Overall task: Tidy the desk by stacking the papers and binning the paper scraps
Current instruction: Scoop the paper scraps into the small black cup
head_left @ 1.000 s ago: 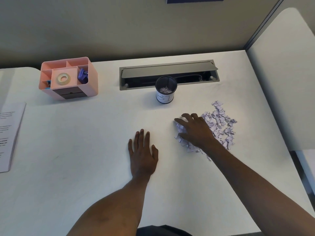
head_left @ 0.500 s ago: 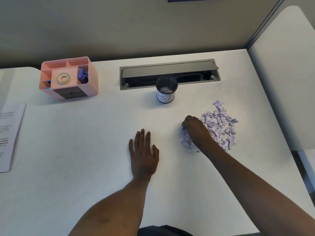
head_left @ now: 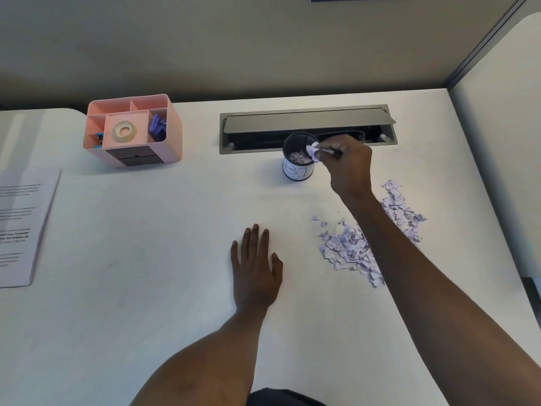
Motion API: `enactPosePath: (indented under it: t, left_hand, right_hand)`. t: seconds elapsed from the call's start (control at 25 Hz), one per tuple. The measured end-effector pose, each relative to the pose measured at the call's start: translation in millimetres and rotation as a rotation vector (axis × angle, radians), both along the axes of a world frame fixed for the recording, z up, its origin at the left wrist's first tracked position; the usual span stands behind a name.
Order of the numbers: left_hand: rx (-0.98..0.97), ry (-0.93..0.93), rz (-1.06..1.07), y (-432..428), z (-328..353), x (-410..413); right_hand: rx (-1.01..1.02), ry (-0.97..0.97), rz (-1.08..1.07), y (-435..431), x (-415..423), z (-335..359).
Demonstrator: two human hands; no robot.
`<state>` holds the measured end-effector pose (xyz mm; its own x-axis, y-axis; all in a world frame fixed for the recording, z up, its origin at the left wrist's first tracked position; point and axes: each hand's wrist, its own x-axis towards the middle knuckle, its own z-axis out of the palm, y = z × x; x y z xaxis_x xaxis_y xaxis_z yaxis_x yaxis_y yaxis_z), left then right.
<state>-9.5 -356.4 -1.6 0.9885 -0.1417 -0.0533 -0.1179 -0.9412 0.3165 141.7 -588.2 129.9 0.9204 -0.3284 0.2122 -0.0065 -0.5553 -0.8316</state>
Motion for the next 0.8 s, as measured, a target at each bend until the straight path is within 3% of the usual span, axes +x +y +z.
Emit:
enactPosePath:
  t: [0.12,0.24,0.44,0.52,0.68,0.8]
  left_hand:
    - [-0.006,-0.002,0.001,0,1,0]
    - [-0.004,0.005,0.002,0,1,0]
    - [0.004,0.011,0.001,0,2,0]
    - [0.005,0.014,0.003,1,2,0]
    - [0.001,0.012,0.001,1,1,0]
    - [0.005,0.004,-0.004,2,1,0]
  right_hand:
    - [-0.116,0.015,0.047,12,27,7]
    - [-0.324,0.218,0.138,17,39,1]
    - [-0.318,0.331,0.183,18,44,0]
    - [-0.310,0.290,0.157,18,42,1]
    - [-0.346,0.019,0.101,8,19,-3]
    - [-0.230,0.014,0.068,-16,-10,-22]
